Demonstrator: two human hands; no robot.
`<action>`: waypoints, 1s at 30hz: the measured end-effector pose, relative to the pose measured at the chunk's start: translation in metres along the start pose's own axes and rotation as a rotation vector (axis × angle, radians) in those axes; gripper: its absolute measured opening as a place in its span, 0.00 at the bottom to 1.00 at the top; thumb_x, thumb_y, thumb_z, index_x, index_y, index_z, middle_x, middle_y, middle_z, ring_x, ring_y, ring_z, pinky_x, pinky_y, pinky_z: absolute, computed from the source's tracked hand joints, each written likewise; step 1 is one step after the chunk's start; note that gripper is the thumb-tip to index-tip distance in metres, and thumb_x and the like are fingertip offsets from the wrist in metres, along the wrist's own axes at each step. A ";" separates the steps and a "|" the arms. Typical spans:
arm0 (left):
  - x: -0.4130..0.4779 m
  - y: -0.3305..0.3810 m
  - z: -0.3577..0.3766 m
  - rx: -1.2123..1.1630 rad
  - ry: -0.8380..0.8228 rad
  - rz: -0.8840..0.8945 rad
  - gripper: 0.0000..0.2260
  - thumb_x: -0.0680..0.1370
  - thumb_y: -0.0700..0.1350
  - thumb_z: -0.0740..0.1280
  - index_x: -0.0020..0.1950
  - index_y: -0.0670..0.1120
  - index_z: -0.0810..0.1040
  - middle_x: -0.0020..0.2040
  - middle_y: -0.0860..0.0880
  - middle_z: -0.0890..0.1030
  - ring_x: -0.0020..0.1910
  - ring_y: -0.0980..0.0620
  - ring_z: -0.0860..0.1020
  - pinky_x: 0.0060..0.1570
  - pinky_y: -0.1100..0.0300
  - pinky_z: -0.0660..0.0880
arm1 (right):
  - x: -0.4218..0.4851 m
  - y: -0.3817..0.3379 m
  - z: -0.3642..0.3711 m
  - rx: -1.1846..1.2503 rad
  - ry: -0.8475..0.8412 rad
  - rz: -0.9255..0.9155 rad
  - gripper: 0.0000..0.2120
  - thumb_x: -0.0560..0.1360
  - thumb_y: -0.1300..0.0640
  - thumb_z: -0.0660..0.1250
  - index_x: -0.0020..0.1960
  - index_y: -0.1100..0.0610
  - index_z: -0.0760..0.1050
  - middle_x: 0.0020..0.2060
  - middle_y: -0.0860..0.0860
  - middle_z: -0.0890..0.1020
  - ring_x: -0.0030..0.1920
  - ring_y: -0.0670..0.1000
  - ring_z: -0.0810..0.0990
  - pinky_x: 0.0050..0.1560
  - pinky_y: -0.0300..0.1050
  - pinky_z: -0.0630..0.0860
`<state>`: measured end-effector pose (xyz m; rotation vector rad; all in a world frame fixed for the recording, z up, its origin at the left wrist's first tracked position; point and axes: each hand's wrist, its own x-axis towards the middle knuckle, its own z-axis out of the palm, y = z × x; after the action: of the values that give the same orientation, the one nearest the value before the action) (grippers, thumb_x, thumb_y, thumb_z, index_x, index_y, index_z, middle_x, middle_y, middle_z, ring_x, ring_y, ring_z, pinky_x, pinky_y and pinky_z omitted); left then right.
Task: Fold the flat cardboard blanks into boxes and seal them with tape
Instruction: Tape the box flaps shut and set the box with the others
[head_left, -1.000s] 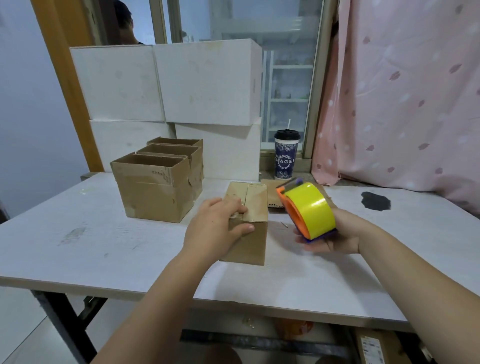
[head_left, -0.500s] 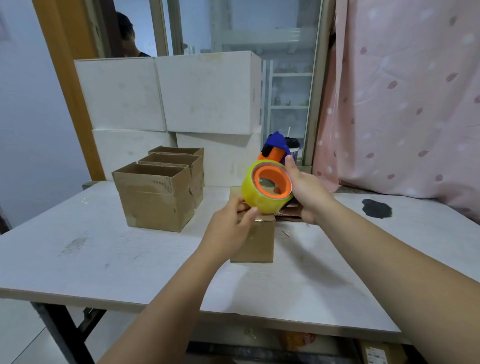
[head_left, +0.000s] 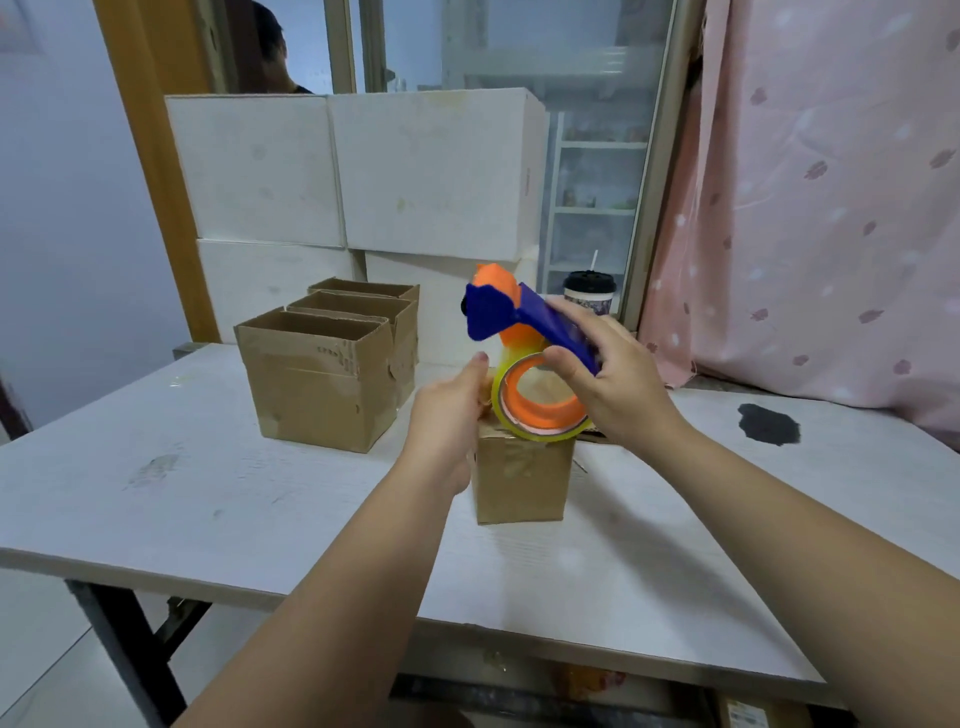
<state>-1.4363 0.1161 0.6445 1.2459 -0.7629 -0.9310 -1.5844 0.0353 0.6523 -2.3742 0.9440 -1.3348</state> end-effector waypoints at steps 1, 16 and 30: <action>0.001 0.002 0.000 0.007 0.009 -0.024 0.16 0.78 0.56 0.63 0.37 0.46 0.76 0.32 0.51 0.80 0.38 0.54 0.79 0.32 0.61 0.63 | -0.001 0.000 0.000 -0.022 -0.011 -0.023 0.28 0.74 0.37 0.60 0.72 0.45 0.66 0.54 0.49 0.75 0.49 0.38 0.71 0.48 0.25 0.64; 0.006 -0.006 -0.001 0.219 0.061 0.076 0.07 0.78 0.43 0.65 0.53 0.45 0.81 0.46 0.48 0.82 0.47 0.51 0.80 0.43 0.61 0.77 | -0.010 0.003 -0.005 0.039 -0.022 -0.002 0.30 0.73 0.37 0.61 0.72 0.45 0.64 0.59 0.50 0.74 0.53 0.44 0.73 0.53 0.37 0.70; 0.008 -0.015 0.000 0.383 0.187 0.206 0.04 0.76 0.41 0.67 0.46 0.47 0.82 0.40 0.50 0.82 0.43 0.51 0.80 0.44 0.55 0.79 | 0.002 -0.014 -0.029 0.203 -0.237 0.024 0.23 0.70 0.38 0.66 0.63 0.28 0.65 0.59 0.29 0.73 0.58 0.37 0.75 0.59 0.38 0.71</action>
<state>-1.4349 0.1079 0.6298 1.5288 -0.9269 -0.5049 -1.6022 0.0468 0.6767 -2.2934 0.7308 -1.0558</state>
